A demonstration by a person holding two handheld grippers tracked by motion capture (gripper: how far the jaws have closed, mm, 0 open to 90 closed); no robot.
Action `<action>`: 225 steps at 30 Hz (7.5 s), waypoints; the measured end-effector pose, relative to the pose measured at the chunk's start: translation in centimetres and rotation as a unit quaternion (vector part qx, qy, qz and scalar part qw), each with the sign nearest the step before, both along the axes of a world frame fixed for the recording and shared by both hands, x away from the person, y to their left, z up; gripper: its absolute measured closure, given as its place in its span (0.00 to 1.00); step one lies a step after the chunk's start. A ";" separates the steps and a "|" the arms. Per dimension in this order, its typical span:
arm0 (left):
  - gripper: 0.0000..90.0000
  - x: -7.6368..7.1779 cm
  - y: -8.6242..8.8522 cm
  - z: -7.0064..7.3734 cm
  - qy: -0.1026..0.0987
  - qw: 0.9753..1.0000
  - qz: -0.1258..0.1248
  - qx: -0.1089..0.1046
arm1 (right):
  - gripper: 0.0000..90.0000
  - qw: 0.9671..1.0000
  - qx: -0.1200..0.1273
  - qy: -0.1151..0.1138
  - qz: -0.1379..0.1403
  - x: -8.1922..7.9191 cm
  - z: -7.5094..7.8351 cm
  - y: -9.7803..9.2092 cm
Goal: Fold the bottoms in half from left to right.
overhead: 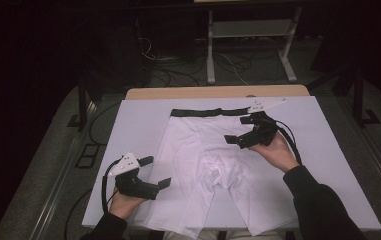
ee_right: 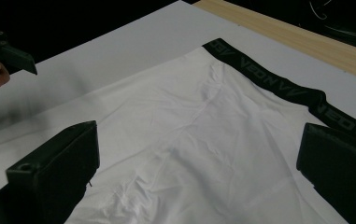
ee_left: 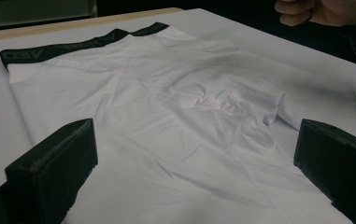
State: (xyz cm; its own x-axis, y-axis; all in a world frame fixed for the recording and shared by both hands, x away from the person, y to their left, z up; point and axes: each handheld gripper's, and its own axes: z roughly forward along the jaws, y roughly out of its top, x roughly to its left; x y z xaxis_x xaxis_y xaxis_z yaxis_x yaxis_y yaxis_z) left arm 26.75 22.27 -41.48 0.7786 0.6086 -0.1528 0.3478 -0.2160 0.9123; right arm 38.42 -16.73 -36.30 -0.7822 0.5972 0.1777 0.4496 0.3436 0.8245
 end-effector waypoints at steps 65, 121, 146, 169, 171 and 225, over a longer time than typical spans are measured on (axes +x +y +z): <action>0.00 0.0 0.1 0.0 0.001 1.000 -0.004 -0.010 | 0.00 1.000 -0.019 0.011 0.017 9.0 1.3 8.1; 0.00 0.1 0.3 0.1 0.004 1.000 -0.003 -0.026 | 0.00 0.998 -0.037 0.043 0.029 15.3 -2.9 17.5; 0.00 0.2 0.4 0.1 0.005 0.999 -0.006 -0.031 | 0.15 0.999 -0.028 0.033 -0.007 16.6 -5.9 17.9; 0.00 0.2 0.4 0.1 0.005 0.999 -0.007 -0.033 | 0.47 0.997 -0.056 0.036 -0.030 17.4 -7.8 20.1; 0.00 0.2 0.4 0.1 0.005 0.999 -0.008 -0.033 | 0.47 0.997 -0.057 0.036 -0.030 17.4 -7.9 20.3; 0.00 -1.1 3.1 0.4 0.109 0.992 0.014 0.063 | 0.95 0.996 -0.070 0.043 -0.037 16.2 -7.5 19.9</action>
